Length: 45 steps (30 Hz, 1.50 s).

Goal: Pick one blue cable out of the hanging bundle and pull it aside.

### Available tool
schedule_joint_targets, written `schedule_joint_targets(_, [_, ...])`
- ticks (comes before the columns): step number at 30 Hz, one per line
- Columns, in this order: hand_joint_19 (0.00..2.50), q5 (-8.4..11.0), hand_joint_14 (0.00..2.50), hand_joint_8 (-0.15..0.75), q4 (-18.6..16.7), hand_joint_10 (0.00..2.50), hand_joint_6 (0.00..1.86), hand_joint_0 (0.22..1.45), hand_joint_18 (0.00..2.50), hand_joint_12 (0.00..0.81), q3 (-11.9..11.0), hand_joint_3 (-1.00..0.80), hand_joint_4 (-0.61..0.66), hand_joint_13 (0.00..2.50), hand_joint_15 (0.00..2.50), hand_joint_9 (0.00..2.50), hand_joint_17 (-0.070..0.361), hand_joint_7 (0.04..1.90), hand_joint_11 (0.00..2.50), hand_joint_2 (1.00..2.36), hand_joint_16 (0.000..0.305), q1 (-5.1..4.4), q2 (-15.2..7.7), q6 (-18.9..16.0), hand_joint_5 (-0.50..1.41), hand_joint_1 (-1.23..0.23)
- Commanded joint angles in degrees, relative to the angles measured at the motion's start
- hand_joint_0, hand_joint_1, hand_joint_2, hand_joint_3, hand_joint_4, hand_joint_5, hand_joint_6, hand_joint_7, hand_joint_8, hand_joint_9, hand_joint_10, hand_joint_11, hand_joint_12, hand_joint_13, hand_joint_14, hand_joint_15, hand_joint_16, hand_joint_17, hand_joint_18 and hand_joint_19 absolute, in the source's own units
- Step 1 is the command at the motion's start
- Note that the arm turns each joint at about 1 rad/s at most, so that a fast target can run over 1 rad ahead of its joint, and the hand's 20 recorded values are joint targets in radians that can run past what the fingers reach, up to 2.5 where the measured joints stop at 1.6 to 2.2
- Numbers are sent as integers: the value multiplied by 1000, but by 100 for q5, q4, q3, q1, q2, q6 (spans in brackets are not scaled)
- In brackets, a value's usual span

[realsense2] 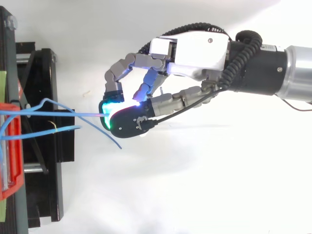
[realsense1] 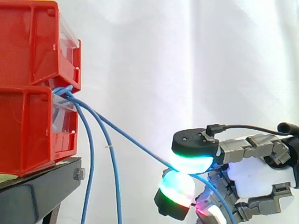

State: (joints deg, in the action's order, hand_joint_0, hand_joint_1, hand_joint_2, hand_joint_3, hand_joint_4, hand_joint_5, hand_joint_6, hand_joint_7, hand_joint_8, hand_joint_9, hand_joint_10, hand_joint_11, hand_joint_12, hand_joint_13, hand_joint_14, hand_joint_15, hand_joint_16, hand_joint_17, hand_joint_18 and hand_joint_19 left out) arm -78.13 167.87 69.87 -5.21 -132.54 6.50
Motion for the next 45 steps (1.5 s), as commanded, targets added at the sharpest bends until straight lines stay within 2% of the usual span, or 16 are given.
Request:
schedule_joint_targets(1, [495, -1, 22, 275, 0, 23, 992, 664, 769, 343, 0, 55, -323, 975, 655, 1202, 122, 1119, 791, 1248, 54, 3, 0, 0, -101, -776])
schedule_joint_targets(45, [490, 8, 24, 281, 0, 23, 992, 657, 788, 347, 0, 52, -316, 979, 646, 1204, 124, 1109, 792, 1262, 55, -6, 0, 0, -100, -768])
